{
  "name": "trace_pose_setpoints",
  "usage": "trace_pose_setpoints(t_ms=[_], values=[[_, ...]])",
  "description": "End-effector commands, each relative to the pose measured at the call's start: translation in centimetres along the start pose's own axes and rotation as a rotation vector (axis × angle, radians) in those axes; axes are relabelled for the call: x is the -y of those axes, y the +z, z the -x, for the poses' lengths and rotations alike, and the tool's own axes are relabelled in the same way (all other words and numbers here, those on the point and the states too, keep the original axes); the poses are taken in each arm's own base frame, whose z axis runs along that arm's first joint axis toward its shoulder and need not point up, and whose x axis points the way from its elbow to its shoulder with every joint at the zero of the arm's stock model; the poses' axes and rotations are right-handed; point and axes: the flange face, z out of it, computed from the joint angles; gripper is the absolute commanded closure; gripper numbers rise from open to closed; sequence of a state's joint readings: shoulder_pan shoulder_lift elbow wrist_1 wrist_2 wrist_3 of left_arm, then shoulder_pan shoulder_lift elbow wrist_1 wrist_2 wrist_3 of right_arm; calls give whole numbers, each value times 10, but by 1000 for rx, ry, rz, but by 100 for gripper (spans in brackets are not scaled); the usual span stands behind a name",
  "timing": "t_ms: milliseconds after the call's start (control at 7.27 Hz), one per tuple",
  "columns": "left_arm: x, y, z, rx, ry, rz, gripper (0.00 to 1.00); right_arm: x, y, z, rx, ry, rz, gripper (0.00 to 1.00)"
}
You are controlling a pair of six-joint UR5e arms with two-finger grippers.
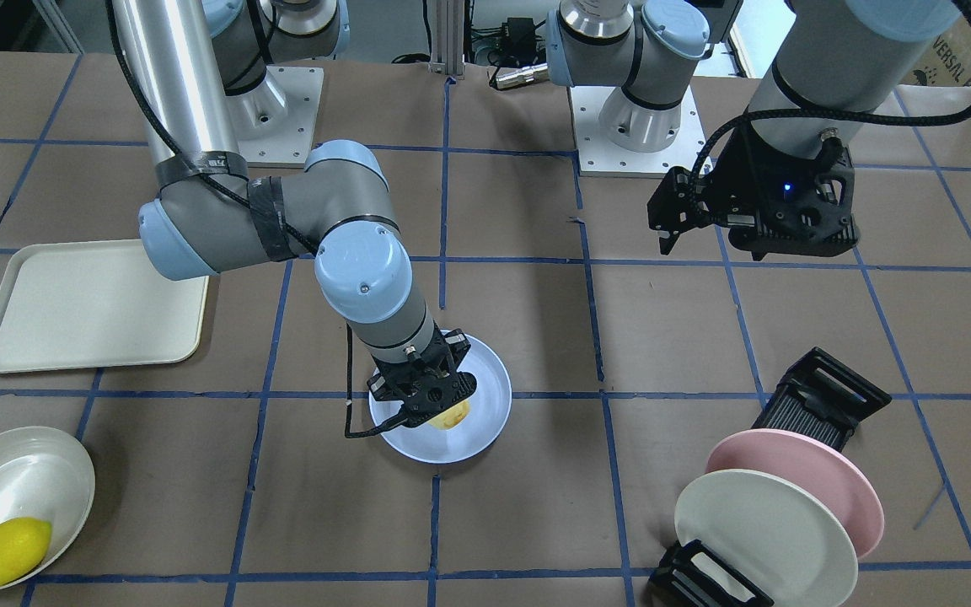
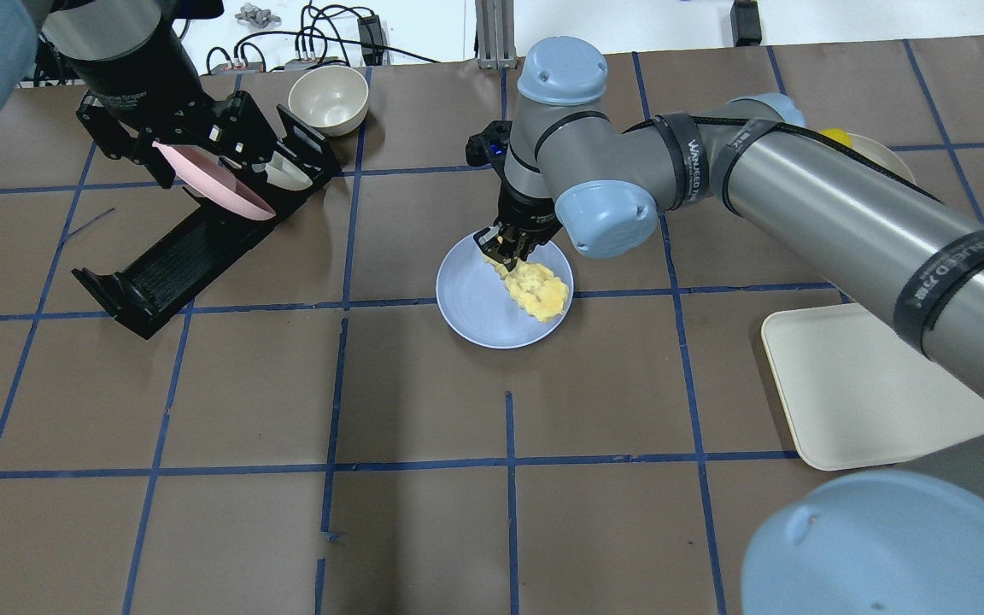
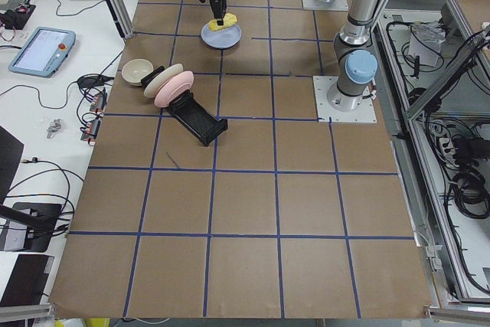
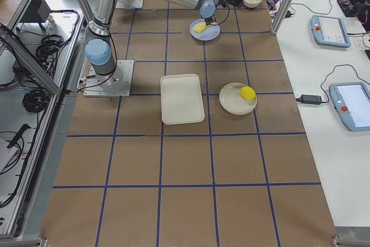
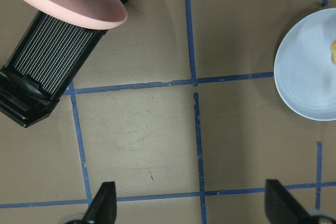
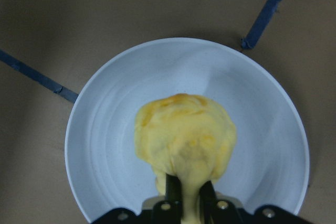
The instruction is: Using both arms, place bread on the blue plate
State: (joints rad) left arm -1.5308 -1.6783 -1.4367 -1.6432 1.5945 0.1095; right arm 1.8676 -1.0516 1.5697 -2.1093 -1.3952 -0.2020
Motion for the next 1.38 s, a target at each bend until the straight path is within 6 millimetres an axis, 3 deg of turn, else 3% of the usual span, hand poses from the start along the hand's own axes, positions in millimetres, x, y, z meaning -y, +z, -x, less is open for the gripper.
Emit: trace_pose_setpoints(t_ms=[0, 275, 412, 825, 962, 1100, 1238], values=[[1, 1, -1, -2, -29, -2, 0, 15, -6, 0, -29, -13, -40, 1], [-1, 2, -4, -2, -75, 3, 0, 24, -20, 7, -103, -34, -51, 0], [-2, 1, -4, 0, -73, 0, 0, 26, -25, 1, -105, -33, -44, 0], [-2, 0, -4, -2, -70, -2, 0, -3, -79, -30, -176, -35, 6, 0], [-3, 1, -4, -2, -70, 0, 0, -21, -102, -50, -171, 13, 66, 0], [-3, 1, -4, -2, -68, 1, 0, -42, -132, -82, -175, 79, 126, 0], [-3, 1, -4, -2, -66, 1, 0, -74, -173, -96, -171, 130, 155, 0]])
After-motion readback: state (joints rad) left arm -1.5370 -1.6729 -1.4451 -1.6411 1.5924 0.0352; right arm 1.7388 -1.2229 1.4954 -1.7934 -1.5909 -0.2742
